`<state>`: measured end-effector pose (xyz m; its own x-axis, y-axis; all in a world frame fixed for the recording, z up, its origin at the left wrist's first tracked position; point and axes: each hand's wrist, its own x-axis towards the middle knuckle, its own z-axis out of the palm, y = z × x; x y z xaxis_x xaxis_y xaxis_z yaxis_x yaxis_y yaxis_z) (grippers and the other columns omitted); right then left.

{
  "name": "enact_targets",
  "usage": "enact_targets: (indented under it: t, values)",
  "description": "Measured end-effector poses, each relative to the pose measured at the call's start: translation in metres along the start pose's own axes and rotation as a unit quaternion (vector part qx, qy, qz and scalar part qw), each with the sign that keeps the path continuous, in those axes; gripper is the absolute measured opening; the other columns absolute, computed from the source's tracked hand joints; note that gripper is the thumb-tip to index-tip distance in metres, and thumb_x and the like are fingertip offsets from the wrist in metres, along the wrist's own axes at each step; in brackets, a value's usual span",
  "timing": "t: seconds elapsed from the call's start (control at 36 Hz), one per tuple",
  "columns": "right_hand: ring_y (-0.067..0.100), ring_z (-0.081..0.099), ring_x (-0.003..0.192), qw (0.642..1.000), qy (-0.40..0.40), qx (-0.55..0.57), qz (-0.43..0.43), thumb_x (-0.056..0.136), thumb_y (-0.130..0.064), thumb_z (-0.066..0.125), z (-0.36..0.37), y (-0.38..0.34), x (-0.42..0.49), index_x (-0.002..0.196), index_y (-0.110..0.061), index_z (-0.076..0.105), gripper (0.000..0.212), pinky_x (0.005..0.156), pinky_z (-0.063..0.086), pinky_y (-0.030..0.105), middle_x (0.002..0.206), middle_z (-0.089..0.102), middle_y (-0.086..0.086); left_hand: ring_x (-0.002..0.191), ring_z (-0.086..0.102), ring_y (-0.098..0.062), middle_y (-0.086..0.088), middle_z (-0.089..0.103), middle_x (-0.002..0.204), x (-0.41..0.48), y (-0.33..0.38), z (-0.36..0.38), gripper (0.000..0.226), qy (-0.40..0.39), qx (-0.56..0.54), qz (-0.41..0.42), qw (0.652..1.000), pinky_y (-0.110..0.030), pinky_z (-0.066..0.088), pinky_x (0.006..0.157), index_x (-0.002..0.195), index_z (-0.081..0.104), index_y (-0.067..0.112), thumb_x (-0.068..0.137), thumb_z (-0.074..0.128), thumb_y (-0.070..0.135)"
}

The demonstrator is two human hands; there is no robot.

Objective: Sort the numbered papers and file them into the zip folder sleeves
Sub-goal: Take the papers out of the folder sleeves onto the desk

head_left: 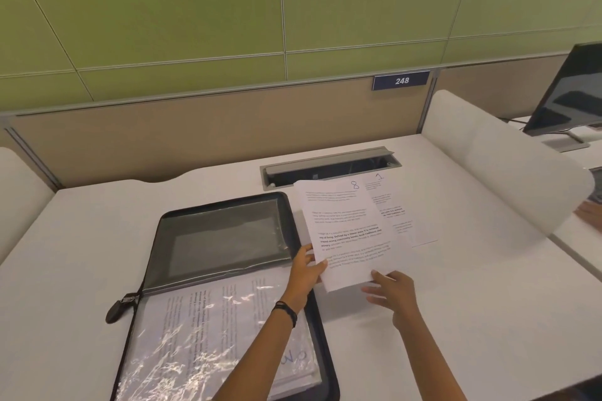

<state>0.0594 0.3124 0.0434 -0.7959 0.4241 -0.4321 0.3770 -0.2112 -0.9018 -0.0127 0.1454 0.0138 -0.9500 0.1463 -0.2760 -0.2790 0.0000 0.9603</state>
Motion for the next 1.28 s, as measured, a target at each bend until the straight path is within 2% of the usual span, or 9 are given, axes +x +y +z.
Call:
enact_targets:
  t: [0.19, 0.36, 0.53, 0.64, 0.75, 0.83, 0.94, 1.06, 1.28]
  values:
    - [0.033, 0.069, 0.069, 0.998, 0.051, 0.046, 0.004, 0.089, -0.004, 0.061, -0.011, 0.006, 0.015, 0.070, -0.005, 0.053, 0.020, 0.050, 0.053, 0.029, 0.080, 0.065, 0.019, 0.107, 0.056, -0.014, -0.004, 0.055, 0.120, 0.000, -0.005, -0.014, 0.044, -0.037, 0.109, 0.002, 0.993, -0.013, 0.049, 0.076, 0.132, 0.038, 0.024, 0.093, 0.058, 0.019]
    - [0.028, 0.068, 0.065, 0.995, 0.074, 0.065, 0.003, 0.091, -0.005, 0.059, -0.024, 0.003, 0.032, 0.071, -0.005, 0.053, 0.020, 0.045, 0.054, 0.026, 0.082, 0.064, 0.018, 0.126, 0.044, -0.018, -0.006, 0.048, 0.138, -0.004, -0.017, -0.049, 0.049, 0.011, 0.288, 0.095, 0.953, -0.025, 0.033, 0.104, 0.139, 0.039, 0.014, 0.093, 0.057, 0.017]
    - [0.029, 0.064, 0.068, 0.993, 0.087, 0.077, 0.011, 0.092, -0.005, 0.056, -0.033, -0.007, 0.049, 0.076, -0.002, 0.054, 0.016, 0.043, 0.054, 0.024, 0.084, 0.062, 0.019, 0.147, 0.003, -0.022, -0.001, 0.013, 0.158, -0.001, -0.037, -0.085, 0.062, 0.022, 0.520, 0.107, 0.847, -0.045, -0.017, 0.110, 0.146, 0.025, 0.027, 0.093, 0.049, 0.048]
    - [0.028, 0.062, 0.067, 0.993, 0.088, 0.081, 0.007, 0.092, -0.003, 0.055, -0.031, -0.012, 0.059, 0.075, -0.003, 0.053, 0.018, 0.041, 0.052, 0.022, 0.081, 0.060, 0.017, 0.144, -0.014, -0.020, 0.003, -0.009, 0.157, -0.005, -0.057, -0.099, 0.105, -0.024, 0.589, 0.097, 0.802, -0.039, -0.039, 0.097, 0.150, 0.005, 0.031, 0.065, 0.003, 0.092]
    - [0.027, 0.062, 0.068, 0.994, 0.078, 0.077, 0.009, 0.092, -0.004, 0.055, -0.026, -0.015, 0.070, 0.076, -0.003, 0.053, 0.017, 0.042, 0.052, 0.023, 0.082, 0.060, 0.016, 0.131, 0.043, -0.031, -0.006, 0.032, 0.149, -0.003, -0.073, -0.106, 0.075, -0.016, 0.650, 0.087, 0.754, -0.040, -0.004, 0.111, 0.144, 0.031, 0.022, 0.091, 0.009, 0.071]
    - [0.027, 0.063, 0.069, 0.995, 0.065, 0.077, 0.014, 0.092, -0.005, 0.056, -0.020, -0.014, 0.078, 0.078, -0.006, 0.054, 0.015, 0.043, 0.053, 0.023, 0.083, 0.061, 0.015, 0.122, 0.053, -0.028, -0.006, 0.050, 0.139, 0.000, -0.077, -0.106, 0.064, -0.014, 0.666, 0.078, 0.741, -0.040, 0.005, 0.109, 0.139, 0.039, 0.024, 0.096, 0.013, 0.063]
    - [0.027, 0.061, 0.066, 0.994, 0.060, 0.086, 0.026, 0.092, -0.005, 0.056, -0.010, -0.012, 0.088, 0.075, -0.009, 0.052, 0.018, 0.041, 0.051, 0.022, 0.082, 0.060, 0.012, 0.133, 0.041, -0.026, -0.003, 0.042, 0.144, -0.001, -0.077, -0.108, 0.064, -0.015, 0.686, 0.075, 0.724, -0.038, 0.005, 0.109, 0.142, 0.036, 0.025, 0.096, 0.015, 0.063]
    - [0.027, 0.061, 0.064, 0.994, 0.062, 0.085, 0.037, 0.092, -0.004, 0.056, 0.000, -0.013, 0.101, 0.072, -0.007, 0.050, 0.021, 0.042, 0.051, 0.024, 0.080, 0.060, 0.013, 0.146, -0.008, -0.019, 0.000, 0.035, 0.147, 0.002, -0.081, -0.111, 0.067, 0.007, 0.686, 0.086, 0.722, -0.038, 0.005, 0.109, 0.151, 0.007, 0.027, 0.095, 0.017, 0.064]
    - [0.027, 0.061, 0.063, 0.991, 0.082, 0.093, 0.048, 0.092, -0.003, 0.056, 0.011, -0.005, 0.120, 0.076, -0.006, 0.052, 0.017, 0.041, 0.050, 0.025, 0.082, 0.060, 0.013, 0.146, -0.008, -0.020, -0.001, 0.044, 0.145, 0.002, -0.079, -0.112, 0.069, 0.001, 0.697, 0.058, 0.715, -0.041, 0.006, 0.109, 0.150, 0.006, 0.026, 0.095, 0.017, 0.064]
